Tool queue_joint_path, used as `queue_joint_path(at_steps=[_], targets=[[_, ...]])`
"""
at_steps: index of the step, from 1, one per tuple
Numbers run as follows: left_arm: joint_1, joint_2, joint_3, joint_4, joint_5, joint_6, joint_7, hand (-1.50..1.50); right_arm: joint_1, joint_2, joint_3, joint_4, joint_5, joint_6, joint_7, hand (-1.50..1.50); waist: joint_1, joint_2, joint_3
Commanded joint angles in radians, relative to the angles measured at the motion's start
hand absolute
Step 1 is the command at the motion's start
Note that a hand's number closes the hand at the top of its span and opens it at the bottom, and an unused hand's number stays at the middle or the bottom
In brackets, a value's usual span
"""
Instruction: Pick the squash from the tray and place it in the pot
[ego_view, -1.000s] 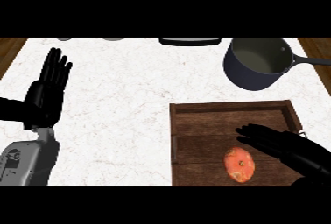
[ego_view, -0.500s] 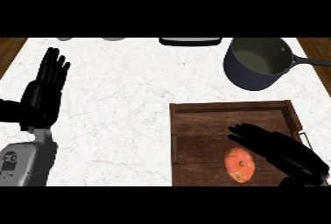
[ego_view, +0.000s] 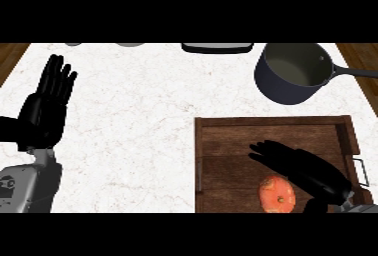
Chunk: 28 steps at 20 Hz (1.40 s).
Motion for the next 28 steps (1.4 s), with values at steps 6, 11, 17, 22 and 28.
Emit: queue_joint_path(at_steps=[6,11,17,22,28], targets=[[0.028,0.000,0.006,0.018,-0.013,-0.020,-0.039,0.00,-0.021,0.087,0.097,0.121,0.086,-0.067,-0.067,1.50,0.005,0.008,0.016],[-0.025,-0.035,-0.020,0.032,-0.033,0.012,-0.029,0.00,0.005,0.080,0.110,0.114,0.121,-0.177,-0.171,1.50,-0.001,0.008,0.016],[0.002,-0.016,-0.009,-0.016,-0.022,0.004,0.016,0.00,0.008,0.146,0.133,0.069,0.160,-0.162,-0.102,1.50,0.004,0.006,0.016],[-0.002,-0.008,0.010,0.009,-0.014,-0.005,-0.001,0.00,0.075,0.131,0.075,-0.043,0.199,-0.264,-0.083,1.50,-0.011,0.006,0.016],[0.005,-0.031,-0.019,0.002,-0.038,0.006,-0.009,0.00,0.031,0.331,0.171,-0.184,0.310,-0.126,0.256,1.50,0.001,0.005,0.013]])
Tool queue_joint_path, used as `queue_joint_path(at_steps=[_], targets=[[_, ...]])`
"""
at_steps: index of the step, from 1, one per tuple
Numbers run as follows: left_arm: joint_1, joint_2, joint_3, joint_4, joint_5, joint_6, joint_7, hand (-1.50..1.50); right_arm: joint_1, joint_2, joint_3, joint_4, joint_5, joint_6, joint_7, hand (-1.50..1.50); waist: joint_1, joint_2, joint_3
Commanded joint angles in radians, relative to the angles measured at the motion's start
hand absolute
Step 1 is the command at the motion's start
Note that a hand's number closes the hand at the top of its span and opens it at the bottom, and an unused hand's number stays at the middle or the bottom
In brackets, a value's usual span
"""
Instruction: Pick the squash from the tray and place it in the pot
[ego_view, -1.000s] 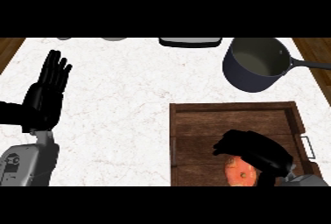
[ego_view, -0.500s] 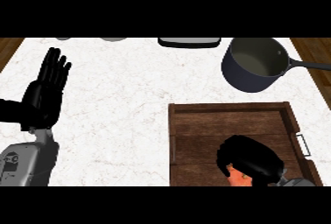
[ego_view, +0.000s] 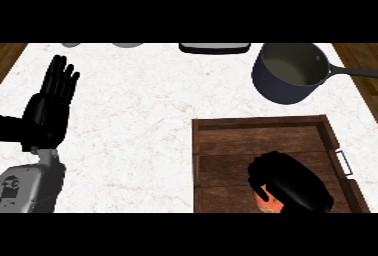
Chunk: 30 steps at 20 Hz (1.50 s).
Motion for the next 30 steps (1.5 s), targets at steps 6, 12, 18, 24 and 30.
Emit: queue_joint_path(at_steps=[6,12,18,24,30], targets=[[0.001,-0.001,0.004,0.030,0.011,-0.026,-0.034,0.00,-0.132,0.281,0.234,0.010,0.077,-0.105,0.643,1.50,0.037,0.013,0.019],[0.002,0.001,-0.010,-0.031,0.002,-0.005,0.036,0.00,-0.297,0.285,0.202,-0.062,0.160,-0.200,0.960,1.50,0.027,0.007,0.021],[-0.056,-0.019,-0.008,0.003,-0.033,0.040,0.009,0.00,-0.421,0.286,0.046,-0.078,0.256,-0.245,1.028,1.50,0.010,0.010,0.021],[0.033,-0.031,-0.019,-0.038,-0.020,0.011,0.002,0.00,-0.461,0.152,-0.231,-0.143,0.100,-0.153,0.936,1.50,0.010,0.010,0.021],[0.026,-0.014,0.007,0.038,-0.001,-0.033,-0.042,0.00,-0.492,-0.026,-0.470,0.019,-0.075,-0.112,0.785,1.50,0.010,0.014,0.021]])
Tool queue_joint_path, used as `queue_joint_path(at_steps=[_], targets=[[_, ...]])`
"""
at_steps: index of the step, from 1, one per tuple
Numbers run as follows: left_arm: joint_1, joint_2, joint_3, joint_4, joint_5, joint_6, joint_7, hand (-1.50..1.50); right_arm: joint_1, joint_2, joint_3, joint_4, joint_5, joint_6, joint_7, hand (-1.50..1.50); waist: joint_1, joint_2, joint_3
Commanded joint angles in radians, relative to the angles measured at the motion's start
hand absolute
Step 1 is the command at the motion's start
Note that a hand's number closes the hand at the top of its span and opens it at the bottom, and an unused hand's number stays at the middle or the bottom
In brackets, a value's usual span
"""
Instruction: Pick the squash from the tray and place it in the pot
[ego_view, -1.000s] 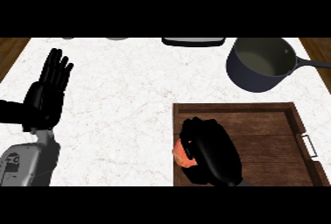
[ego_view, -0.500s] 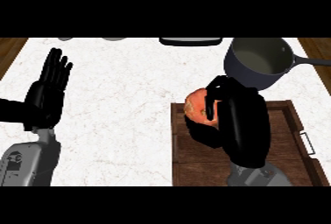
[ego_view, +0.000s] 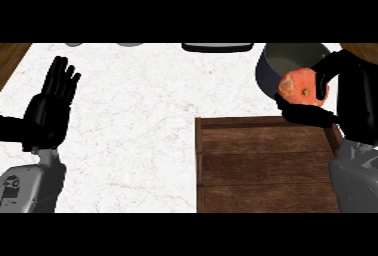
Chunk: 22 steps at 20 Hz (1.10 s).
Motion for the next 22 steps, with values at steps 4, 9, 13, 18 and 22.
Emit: queue_joint_path(at_steps=[4,9,13,18,22], targets=[[-0.011,0.000,0.002,0.031,-0.002,-0.018,-0.025,0.00,0.025,-0.152,-0.259,0.259,-0.175,-0.125,-0.255,1.50,0.003,0.003,0.001],[-0.094,-0.004,-0.011,0.015,-0.030,0.025,0.048,0.00,-0.131,-0.231,-0.335,0.539,-0.239,-0.156,-0.364,1.50,0.009,0.004,0.001],[0.007,-0.056,-0.060,-0.051,-0.064,0.049,0.018,0.00,-0.186,-0.275,-0.348,0.777,-0.247,-0.245,-0.523,1.50,0.018,0.003,0.001],[0.005,-0.030,-0.027,-0.048,-0.035,0.017,0.019,0.00,-0.240,-0.351,-0.420,1.060,-0.279,-0.364,-0.706,1.50,0.026,0.007,0.001],[-0.033,-0.009,-0.003,0.041,-0.020,-0.027,-0.033,0.00,-0.350,-0.355,-0.390,1.247,-0.227,-0.403,-0.688,1.50,0.026,0.010,0.001]])
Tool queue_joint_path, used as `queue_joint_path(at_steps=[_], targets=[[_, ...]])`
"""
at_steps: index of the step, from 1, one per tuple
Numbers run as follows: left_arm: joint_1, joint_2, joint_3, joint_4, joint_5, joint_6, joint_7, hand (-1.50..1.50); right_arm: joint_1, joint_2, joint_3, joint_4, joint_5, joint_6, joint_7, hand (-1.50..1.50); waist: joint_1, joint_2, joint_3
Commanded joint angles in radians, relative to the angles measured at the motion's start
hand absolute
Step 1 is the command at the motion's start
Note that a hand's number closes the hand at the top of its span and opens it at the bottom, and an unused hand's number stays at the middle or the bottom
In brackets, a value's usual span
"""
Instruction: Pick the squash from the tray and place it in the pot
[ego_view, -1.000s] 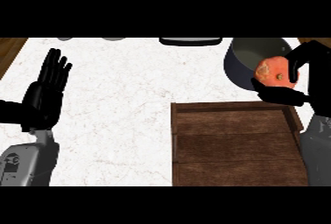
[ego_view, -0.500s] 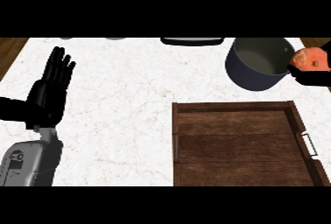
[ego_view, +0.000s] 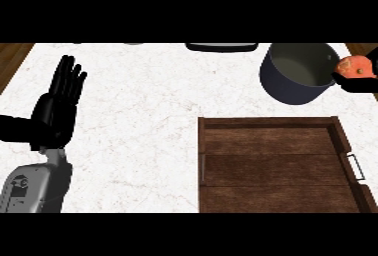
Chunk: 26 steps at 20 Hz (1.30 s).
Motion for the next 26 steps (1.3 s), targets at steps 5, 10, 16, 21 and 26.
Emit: queue_joint_path(at_steps=[5,10,16,21,26], targets=[[-0.018,0.016,0.025,0.036,0.032,-0.040,-0.027,0.00,-0.123,-0.031,-0.032,0.339,-0.014,0.082,0.002,1.50,0.022,0.010,0.001],[-0.032,-0.003,0.004,0.019,0.021,-0.021,0.004,0.00,-0.116,-0.026,-0.050,0.440,-0.059,0.139,-0.155,-1.50,0.029,0.013,0.003],[-0.027,-0.010,0.001,0.029,0.007,-0.015,-0.018,0.00,-0.198,-0.029,-0.120,0.457,-0.151,0.151,-0.303,-1.50,0.017,0.008,0.002],[-0.013,0.018,0.017,-0.003,0.008,-0.017,0.016,0.00,-0.223,-0.053,-0.226,0.477,-0.279,0.230,-0.280,-1.50,0.006,0.000,0.001],[-0.038,0.011,0.024,0.021,0.018,-0.012,0.033,0.00,-0.227,-0.107,-0.331,0.515,-0.394,0.289,-0.284,-1.50,0.005,0.004,0.001]])
